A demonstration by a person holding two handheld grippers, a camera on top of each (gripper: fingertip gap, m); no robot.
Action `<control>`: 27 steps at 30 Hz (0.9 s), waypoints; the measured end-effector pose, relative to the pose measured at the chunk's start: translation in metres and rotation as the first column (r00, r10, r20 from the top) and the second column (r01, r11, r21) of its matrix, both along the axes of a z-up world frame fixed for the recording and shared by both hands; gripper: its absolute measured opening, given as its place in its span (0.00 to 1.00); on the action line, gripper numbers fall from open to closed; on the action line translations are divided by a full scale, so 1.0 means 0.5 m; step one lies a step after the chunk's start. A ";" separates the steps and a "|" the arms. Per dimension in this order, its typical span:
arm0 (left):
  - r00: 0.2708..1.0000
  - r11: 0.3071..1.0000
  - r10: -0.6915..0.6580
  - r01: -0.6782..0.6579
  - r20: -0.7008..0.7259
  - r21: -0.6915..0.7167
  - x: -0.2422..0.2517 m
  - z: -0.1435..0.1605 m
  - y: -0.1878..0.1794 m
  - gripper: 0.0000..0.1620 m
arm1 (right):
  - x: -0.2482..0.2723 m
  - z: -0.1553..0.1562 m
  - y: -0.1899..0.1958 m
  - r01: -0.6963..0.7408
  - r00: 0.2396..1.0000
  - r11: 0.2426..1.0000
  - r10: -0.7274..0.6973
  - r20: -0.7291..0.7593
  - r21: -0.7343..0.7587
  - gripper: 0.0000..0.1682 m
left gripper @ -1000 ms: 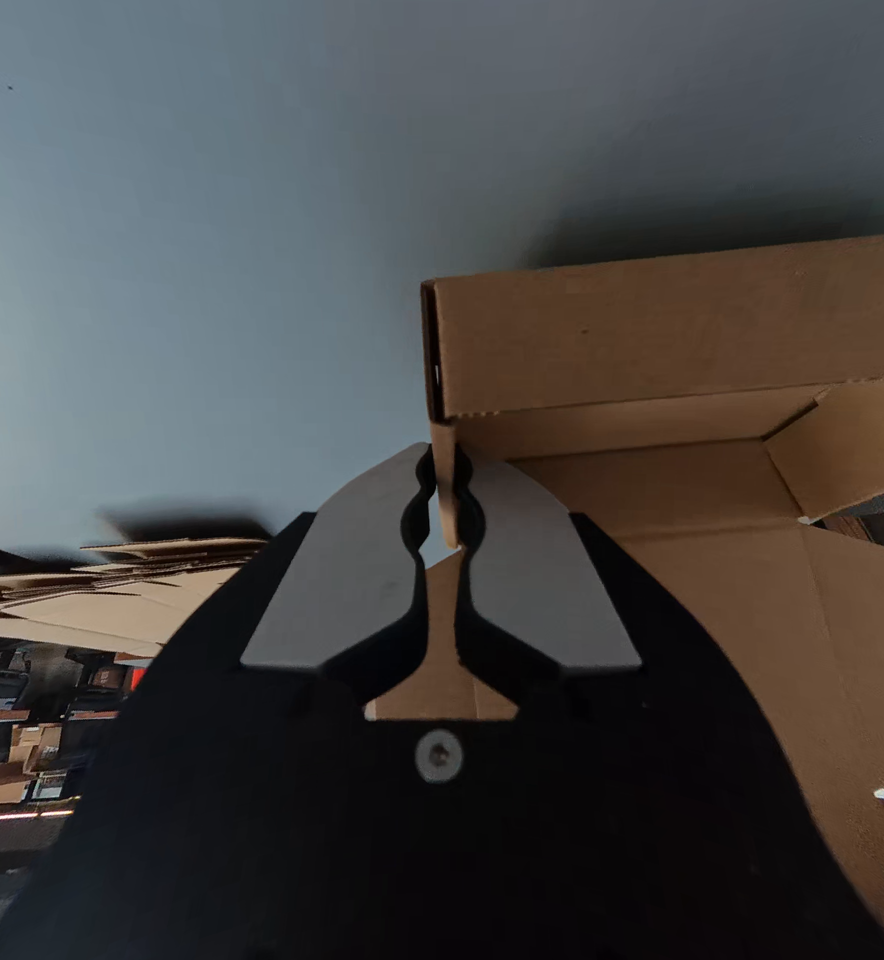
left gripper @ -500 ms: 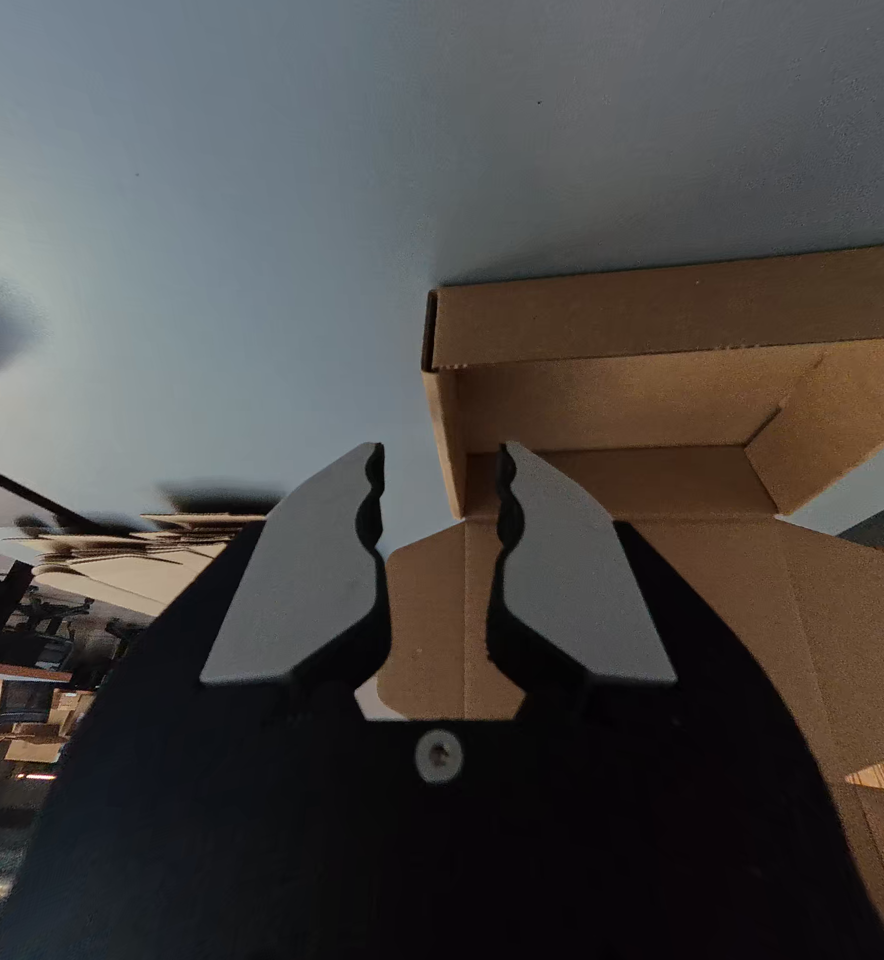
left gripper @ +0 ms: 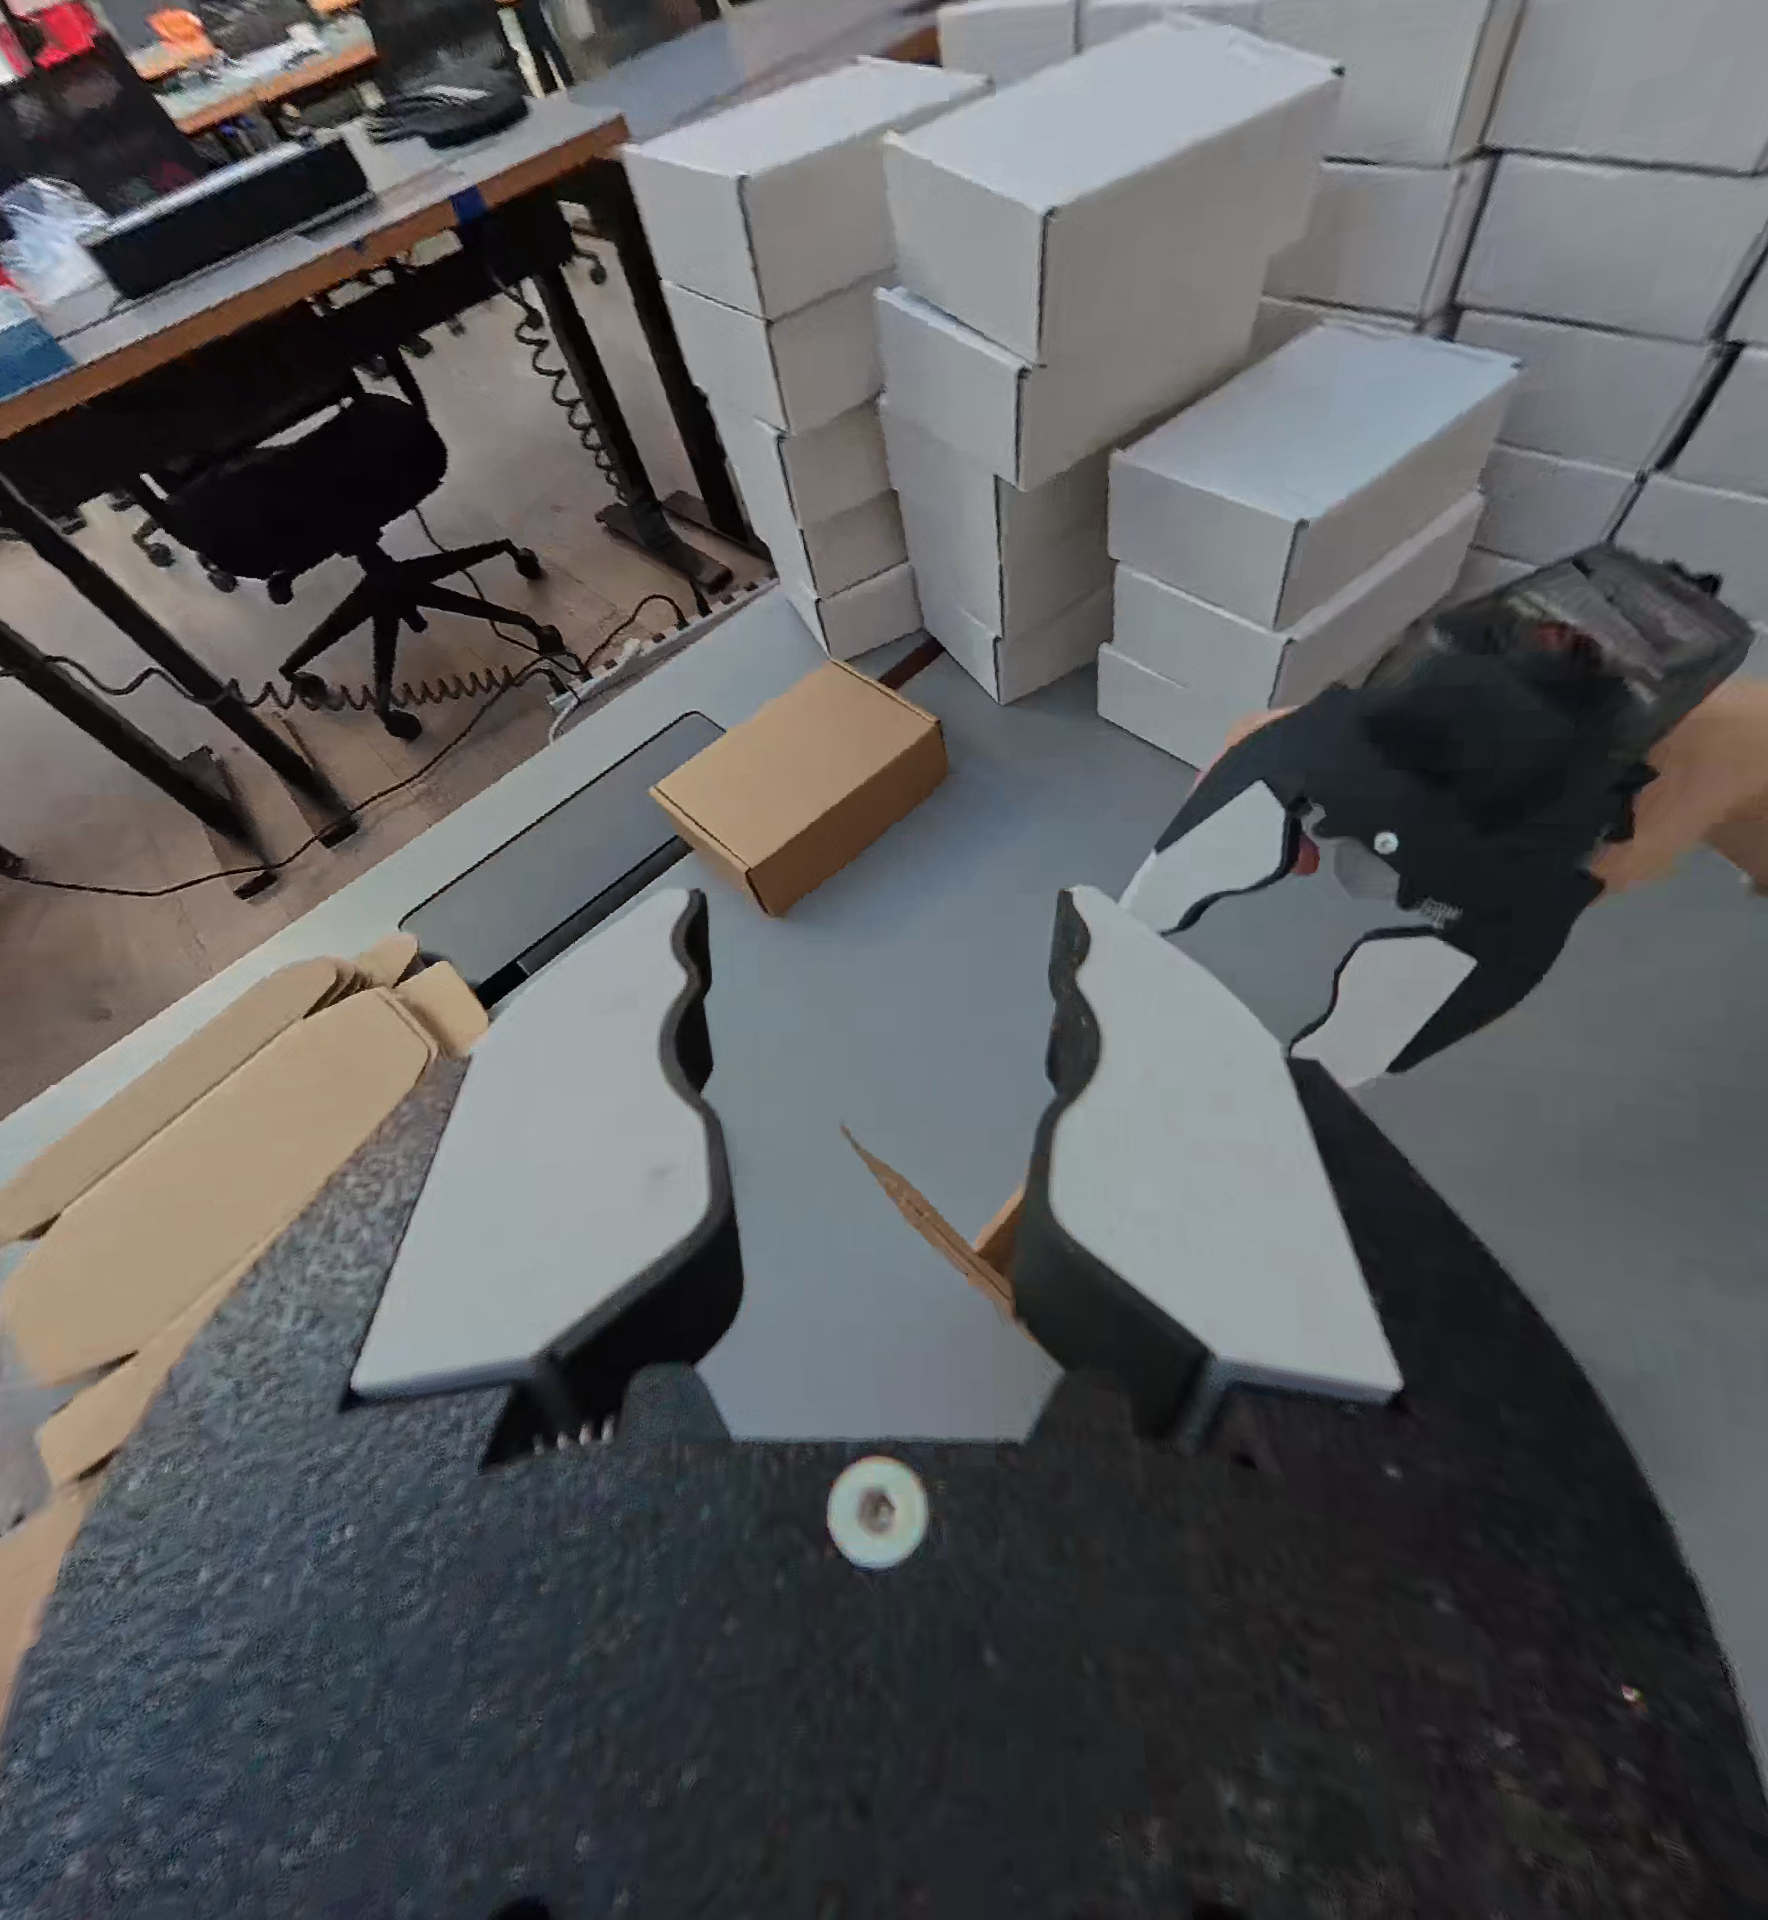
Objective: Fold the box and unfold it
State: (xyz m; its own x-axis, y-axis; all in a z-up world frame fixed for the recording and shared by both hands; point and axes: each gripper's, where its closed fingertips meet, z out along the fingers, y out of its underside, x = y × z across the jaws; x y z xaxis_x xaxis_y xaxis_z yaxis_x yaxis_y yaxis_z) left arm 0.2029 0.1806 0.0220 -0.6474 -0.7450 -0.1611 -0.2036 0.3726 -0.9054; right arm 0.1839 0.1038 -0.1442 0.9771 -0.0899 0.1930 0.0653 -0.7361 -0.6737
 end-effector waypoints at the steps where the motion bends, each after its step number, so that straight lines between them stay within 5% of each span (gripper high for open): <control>1: 0.998 0.995 0.055 -0.052 0.028 -0.089 -0.003 -0.001 0.030 0.39 | 0.001 -0.018 0.019 -0.042 0.999 0.997 0.042 -0.010 -0.059 0.37; 7: 0.947 0.865 0.304 -0.229 0.104 -0.446 -0.050 -0.069 0.195 0.40 | 0.000 -0.084 0.108 -0.178 0.981 0.963 0.158 -0.111 -0.204 0.30; 13: 0.929 0.824 0.370 -0.326 0.004 -0.463 -0.093 -0.194 0.262 0.41 | 0.005 -0.151 0.130 -0.171 0.981 0.935 0.132 -0.145 -0.309 0.25; 14: 0.926 0.814 0.378 -0.340 -0.014 -0.471 -0.097 -0.207 0.271 0.41 | 0.004 -0.159 0.129 -0.172 0.980 0.931 0.128 -0.154 -0.321 0.18; 17: 0.921 0.782 0.387 -0.356 -0.048 -0.511 -0.107 -0.231 0.289 0.40 | 0.017 -0.171 0.125 -0.140 0.986 0.931 0.101 -0.130 -0.337 0.05; 20: 0.915 0.769 0.396 -0.373 -0.070 -0.520 -0.109 -0.240 0.303 0.39 | 0.006 -0.166 0.120 -0.132 0.981 0.944 0.080 -0.177 -0.304 0.04; 23: 0.906 0.757 0.419 -0.385 -0.060 -0.528 -0.108 -0.231 0.315 0.38 | 0.017 -0.154 0.113 -0.014 0.980 0.967 -0.037 -0.195 -0.254 0.03; 27: 0.897 0.755 0.439 -0.400 -0.053 -0.519 -0.103 -0.225 0.313 0.37 | 0.081 -0.122 0.064 0.328 0.913 0.932 -0.355 -0.203 -0.156 0.03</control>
State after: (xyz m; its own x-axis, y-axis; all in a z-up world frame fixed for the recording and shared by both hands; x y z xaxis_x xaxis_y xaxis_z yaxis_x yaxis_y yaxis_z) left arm 0.1515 0.3372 -0.0906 -0.2525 -0.9249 0.2842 -0.1619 -0.2492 -0.9548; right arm 0.2243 0.1359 -0.2053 0.9093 -0.4162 0.0026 -0.3463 -0.7602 -0.5497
